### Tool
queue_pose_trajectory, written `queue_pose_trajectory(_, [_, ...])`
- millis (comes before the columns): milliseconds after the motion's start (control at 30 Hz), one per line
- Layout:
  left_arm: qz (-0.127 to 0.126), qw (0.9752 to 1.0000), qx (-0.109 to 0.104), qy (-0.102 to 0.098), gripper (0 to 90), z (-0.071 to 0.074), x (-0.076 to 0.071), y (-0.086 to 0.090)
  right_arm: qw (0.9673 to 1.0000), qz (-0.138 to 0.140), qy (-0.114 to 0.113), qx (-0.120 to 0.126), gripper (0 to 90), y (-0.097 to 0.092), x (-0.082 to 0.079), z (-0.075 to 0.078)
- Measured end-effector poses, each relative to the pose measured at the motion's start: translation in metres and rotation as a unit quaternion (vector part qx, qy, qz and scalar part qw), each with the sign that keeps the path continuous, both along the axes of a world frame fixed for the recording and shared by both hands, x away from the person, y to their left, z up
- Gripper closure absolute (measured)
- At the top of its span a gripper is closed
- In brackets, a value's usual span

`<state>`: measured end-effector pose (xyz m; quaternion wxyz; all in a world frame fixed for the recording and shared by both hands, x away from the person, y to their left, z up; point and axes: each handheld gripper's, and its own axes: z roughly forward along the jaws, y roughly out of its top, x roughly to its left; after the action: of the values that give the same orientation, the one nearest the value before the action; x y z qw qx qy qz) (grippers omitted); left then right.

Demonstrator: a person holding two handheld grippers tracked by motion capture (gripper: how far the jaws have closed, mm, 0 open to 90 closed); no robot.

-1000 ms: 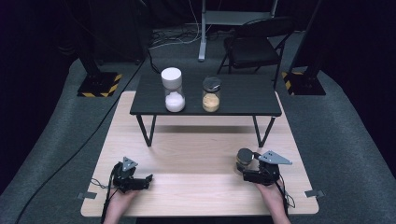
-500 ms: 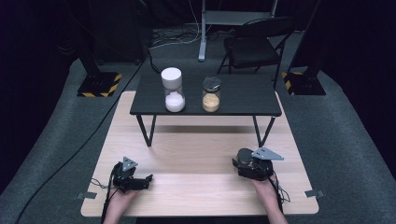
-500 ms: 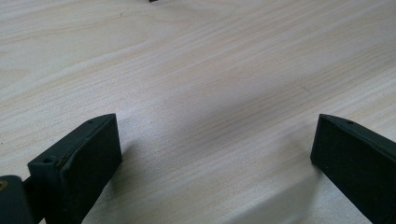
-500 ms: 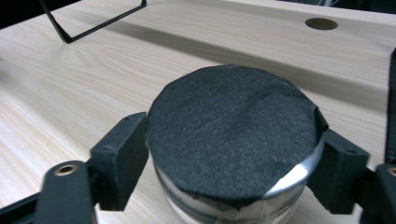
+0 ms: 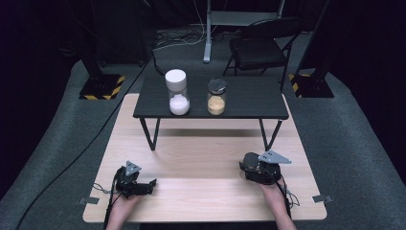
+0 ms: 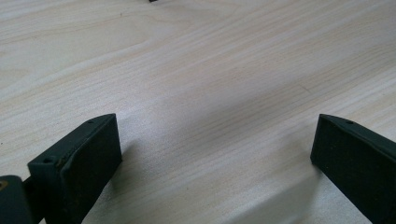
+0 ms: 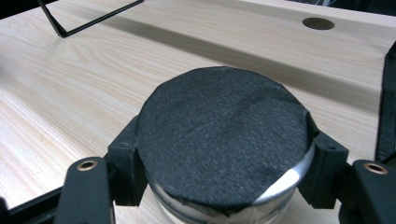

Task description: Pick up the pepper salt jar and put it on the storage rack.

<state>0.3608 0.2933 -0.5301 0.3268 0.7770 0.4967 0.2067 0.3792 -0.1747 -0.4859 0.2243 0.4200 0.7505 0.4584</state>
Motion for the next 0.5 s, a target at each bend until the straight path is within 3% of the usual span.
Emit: queue_pose_trajectory(500, [-0.001, 1.0000, 0.000, 0.000, 1.3, 0.000, 0.000, 0.000, 0.9999, 0.011, -0.008, 0.002, 30.8, 0.000, -0.004, 0.029])
